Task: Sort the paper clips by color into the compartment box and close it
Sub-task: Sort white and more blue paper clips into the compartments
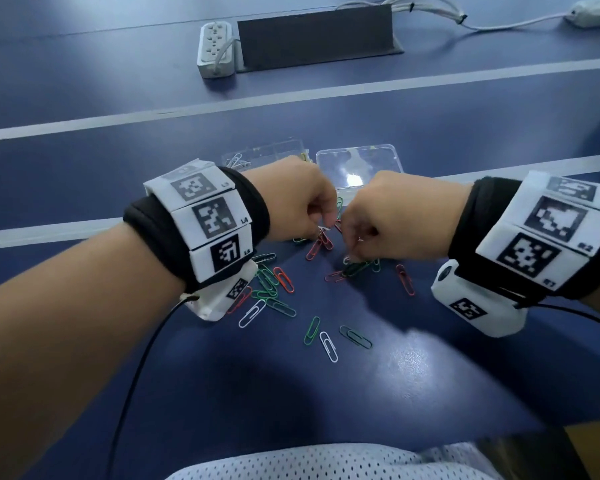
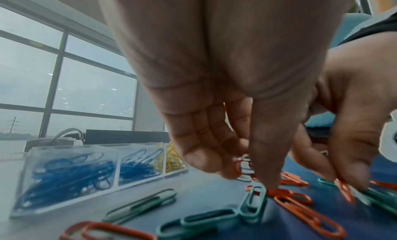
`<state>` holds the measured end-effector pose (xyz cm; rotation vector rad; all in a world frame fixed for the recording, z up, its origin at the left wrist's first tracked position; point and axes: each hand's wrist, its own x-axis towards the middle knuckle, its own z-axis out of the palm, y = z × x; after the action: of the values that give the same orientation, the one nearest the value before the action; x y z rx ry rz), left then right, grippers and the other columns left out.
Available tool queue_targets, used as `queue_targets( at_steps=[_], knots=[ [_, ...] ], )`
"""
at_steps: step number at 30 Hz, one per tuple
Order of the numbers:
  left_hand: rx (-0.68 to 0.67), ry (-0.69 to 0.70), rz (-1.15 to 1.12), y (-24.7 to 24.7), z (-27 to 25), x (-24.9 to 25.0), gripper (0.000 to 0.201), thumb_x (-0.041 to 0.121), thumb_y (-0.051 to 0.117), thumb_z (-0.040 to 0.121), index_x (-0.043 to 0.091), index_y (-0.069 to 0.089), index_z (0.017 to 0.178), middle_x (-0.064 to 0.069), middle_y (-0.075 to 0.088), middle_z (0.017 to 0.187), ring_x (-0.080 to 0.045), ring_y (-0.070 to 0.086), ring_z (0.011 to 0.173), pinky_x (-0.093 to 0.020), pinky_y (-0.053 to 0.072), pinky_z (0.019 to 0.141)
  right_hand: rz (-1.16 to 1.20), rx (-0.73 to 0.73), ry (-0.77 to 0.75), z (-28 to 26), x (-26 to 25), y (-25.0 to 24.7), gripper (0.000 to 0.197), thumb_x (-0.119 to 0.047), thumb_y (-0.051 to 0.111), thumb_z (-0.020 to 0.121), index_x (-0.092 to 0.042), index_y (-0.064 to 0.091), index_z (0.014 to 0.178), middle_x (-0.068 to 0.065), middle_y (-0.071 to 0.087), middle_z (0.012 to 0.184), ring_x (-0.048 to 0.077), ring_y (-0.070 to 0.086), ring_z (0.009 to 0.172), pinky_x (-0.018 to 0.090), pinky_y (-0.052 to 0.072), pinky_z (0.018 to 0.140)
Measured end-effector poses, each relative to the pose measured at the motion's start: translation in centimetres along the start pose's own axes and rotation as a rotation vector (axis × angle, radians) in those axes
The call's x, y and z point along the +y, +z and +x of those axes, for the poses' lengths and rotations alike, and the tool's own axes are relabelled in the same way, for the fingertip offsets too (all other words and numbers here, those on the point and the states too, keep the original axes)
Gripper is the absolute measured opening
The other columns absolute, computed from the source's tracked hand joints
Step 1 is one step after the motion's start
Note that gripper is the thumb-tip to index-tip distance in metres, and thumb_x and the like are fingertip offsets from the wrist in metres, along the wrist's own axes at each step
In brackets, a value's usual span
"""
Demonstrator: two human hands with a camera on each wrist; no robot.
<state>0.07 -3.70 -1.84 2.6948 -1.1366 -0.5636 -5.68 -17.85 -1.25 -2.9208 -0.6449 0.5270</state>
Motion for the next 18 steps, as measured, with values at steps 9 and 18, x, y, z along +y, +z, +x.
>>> queue_targets(
  at_steps=[9,18],
  knots=[
    [0.0,-0.047,-0.056,0.3,-0.8,-0.9,0.013,0.026,0.076,0.071,0.02,0.069,0.08,0.012,0.051,0.062,0.001,0.045,0.059,-0.006,0.031,0.052,0.202,-0.04,0.12,0.5,1.4,-0.2,0.009,-0.03,0.062,0.087,-0.026,0.061,0.079,-0.013,0.051,0.058,-0.001,0.046,0.058,0.011,0.033,0.056],
    [0.025,-0.004,-0.137,0.4,-1.4,-1.2,0.021,0.016,0.075,0.069,0.026,0.064,0.085,0.008,0.062,0.07,-0.001,0.053,0.063,-0.015,0.041,0.064,0.289,-0.024,0.153,1.2,1.0,0.1,0.014,-0.018,0.058,0.087,-0.031,0.057,0.081,-0.012,0.065,0.071,-0.006,0.051,0.06,0.01,0.036,0.058]
  ],
)
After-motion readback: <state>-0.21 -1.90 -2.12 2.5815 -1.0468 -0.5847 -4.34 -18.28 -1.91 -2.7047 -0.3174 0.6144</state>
